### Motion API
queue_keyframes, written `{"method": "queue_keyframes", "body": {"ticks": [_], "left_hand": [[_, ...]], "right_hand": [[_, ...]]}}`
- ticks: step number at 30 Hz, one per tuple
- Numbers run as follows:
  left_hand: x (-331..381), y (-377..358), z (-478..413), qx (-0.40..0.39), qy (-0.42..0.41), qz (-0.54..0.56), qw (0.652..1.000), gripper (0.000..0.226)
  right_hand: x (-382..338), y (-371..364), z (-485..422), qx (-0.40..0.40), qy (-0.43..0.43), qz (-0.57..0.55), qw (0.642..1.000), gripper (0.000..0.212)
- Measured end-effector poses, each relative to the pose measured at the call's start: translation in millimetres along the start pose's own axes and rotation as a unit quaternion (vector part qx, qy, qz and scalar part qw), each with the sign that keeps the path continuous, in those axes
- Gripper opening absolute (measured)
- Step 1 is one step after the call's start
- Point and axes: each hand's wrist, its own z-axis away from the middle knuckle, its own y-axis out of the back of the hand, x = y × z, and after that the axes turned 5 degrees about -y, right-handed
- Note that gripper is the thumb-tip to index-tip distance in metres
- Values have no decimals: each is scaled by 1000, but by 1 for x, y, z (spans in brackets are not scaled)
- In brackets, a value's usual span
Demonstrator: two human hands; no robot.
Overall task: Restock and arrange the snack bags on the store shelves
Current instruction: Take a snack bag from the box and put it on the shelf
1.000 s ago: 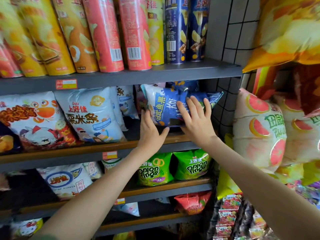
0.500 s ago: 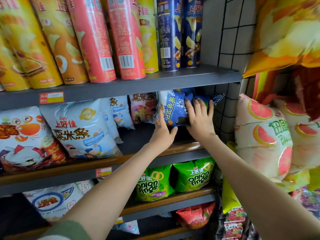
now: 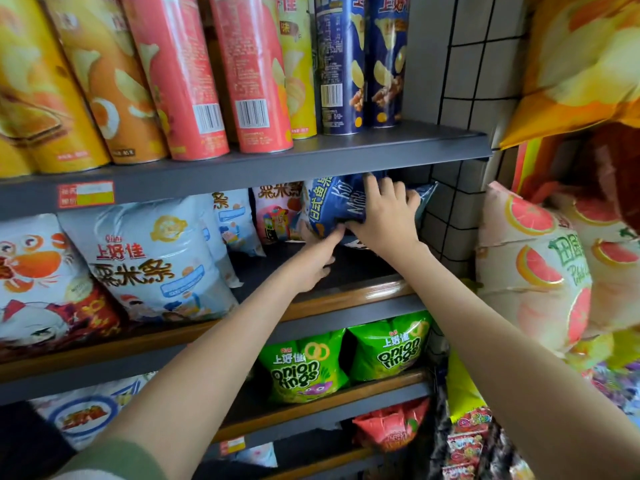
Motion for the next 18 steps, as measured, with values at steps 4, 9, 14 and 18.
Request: {"method": "queue_keyframes", "body": {"ticks": [4, 9, 14, 18], "left_hand": [[-2, -9, 1, 27, -65, 125, 990, 72], [-11, -21, 11, 79, -211, 96, 969, 90], [-28, -23, 29, 169, -285, 95, 939, 75], [-27, -19, 42, 281, -300, 138, 901, 64]], "right_hand": [[7, 0, 3, -28, 40, 14, 999, 82], [18, 5, 14, -32, 60, 21, 997, 90], [3, 19, 12, -50, 93, -43, 993, 93], [-14, 23, 9, -83, 120, -69, 987, 92]]}}
